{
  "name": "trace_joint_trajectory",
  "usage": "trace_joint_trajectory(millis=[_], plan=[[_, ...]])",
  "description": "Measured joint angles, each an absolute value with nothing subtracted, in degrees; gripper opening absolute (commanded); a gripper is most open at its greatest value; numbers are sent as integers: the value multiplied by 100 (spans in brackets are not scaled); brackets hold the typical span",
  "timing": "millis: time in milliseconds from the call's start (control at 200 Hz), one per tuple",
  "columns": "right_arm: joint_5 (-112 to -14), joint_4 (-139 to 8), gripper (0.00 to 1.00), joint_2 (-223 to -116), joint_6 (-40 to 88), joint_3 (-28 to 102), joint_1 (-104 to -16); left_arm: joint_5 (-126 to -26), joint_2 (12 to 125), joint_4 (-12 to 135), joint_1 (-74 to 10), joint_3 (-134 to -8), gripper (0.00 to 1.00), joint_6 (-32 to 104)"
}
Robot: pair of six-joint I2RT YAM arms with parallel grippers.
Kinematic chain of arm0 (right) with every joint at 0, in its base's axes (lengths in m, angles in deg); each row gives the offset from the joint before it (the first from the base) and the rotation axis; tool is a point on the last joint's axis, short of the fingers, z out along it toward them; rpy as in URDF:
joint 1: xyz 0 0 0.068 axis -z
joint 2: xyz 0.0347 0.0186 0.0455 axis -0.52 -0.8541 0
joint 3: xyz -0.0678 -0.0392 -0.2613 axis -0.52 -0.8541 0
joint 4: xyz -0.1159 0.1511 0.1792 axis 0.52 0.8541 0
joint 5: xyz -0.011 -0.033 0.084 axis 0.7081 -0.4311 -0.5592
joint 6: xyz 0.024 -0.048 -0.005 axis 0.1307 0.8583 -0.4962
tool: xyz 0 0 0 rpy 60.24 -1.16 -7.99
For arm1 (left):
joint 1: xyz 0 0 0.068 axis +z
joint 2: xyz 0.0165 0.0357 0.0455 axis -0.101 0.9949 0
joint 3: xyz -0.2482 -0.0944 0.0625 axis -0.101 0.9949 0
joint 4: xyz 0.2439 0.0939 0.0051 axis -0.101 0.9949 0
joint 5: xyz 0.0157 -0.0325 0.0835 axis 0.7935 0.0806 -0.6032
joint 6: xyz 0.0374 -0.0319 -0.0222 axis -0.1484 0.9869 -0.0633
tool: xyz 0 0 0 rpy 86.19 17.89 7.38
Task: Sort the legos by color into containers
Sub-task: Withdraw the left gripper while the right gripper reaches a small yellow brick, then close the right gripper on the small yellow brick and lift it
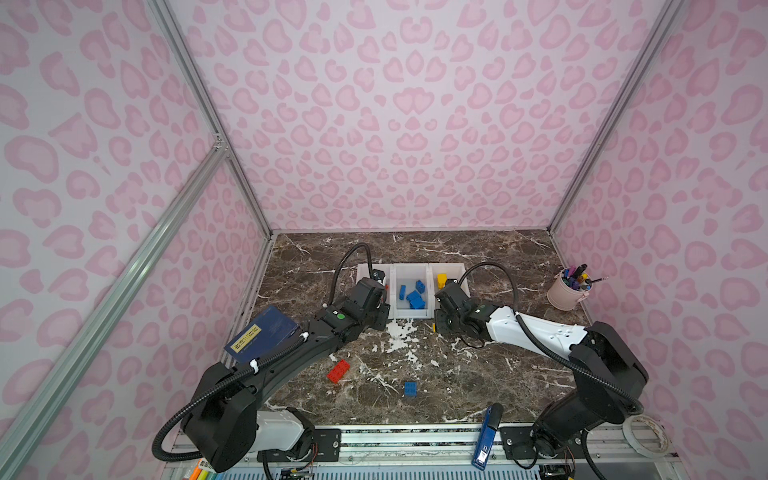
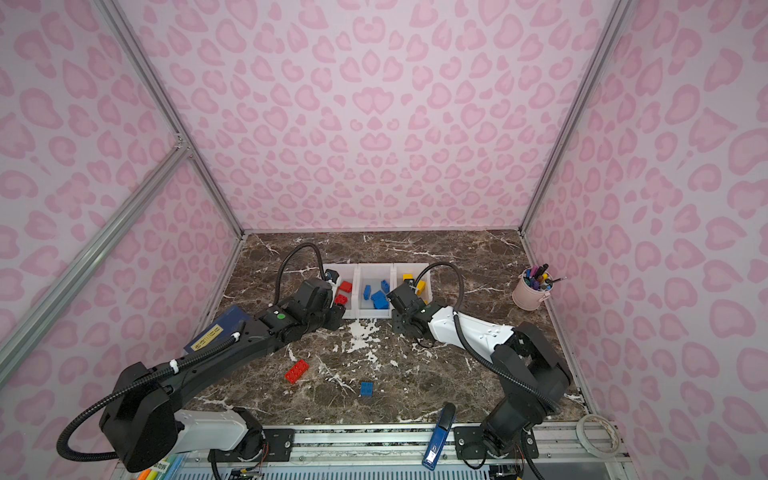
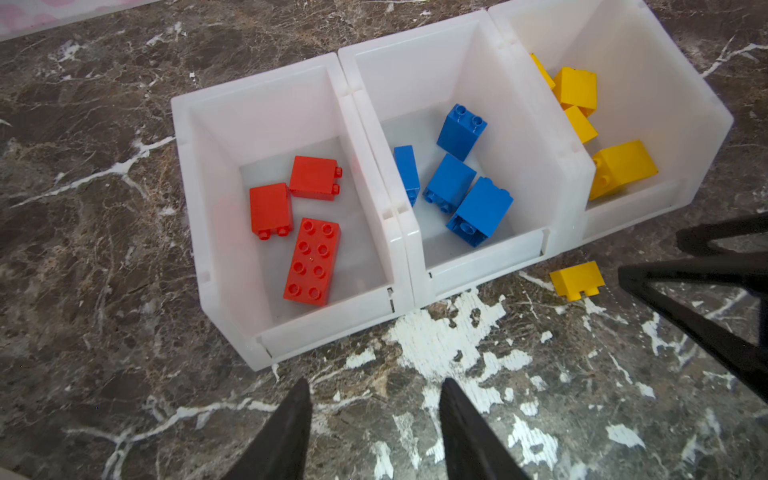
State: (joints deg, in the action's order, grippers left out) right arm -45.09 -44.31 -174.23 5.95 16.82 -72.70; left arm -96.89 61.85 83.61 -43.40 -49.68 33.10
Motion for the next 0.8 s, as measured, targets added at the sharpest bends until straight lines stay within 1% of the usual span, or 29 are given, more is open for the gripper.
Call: trace_joint_trajectory(millis=[335, 805], plan=[[-4273, -4674, 61, -18021, 140, 1791, -7513, -9768, 5877, 8372, -4332, -4614, 52, 3568], [-4231, -4927, 54, -18323, -203, 1795, -7547, -9724, 5877, 8354, -4336, -4542, 53, 3611]])
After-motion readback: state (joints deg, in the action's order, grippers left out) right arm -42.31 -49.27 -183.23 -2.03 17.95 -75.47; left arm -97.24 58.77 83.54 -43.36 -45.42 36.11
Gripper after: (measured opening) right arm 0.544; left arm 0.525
